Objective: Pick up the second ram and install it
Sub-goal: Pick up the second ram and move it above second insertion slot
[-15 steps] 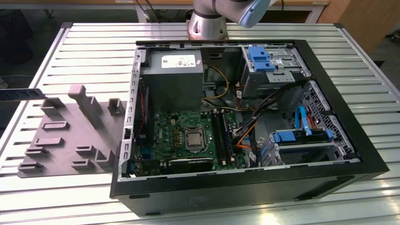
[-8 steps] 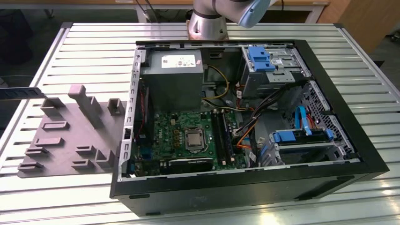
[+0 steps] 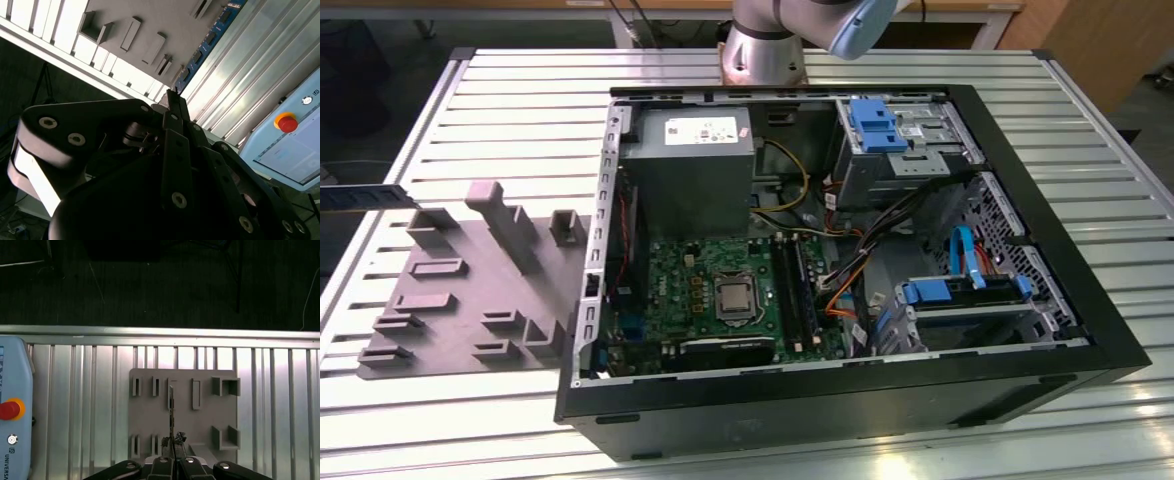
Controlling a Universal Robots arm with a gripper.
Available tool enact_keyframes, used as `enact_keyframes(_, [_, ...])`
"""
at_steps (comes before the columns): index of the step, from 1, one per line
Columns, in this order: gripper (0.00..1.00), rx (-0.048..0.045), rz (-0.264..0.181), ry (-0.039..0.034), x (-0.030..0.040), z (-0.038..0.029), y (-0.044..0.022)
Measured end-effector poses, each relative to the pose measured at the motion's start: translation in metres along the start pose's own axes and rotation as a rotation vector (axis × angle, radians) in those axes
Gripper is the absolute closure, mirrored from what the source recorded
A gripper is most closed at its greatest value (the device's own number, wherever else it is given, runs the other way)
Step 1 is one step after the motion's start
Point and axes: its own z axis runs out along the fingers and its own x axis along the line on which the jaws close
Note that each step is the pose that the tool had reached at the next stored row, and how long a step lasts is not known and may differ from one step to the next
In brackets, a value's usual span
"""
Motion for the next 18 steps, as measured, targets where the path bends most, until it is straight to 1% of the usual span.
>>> enact_keyframes(18, [0.89,0.0001,0.0,0.0,-0.0001,-0.0004,-0.011])
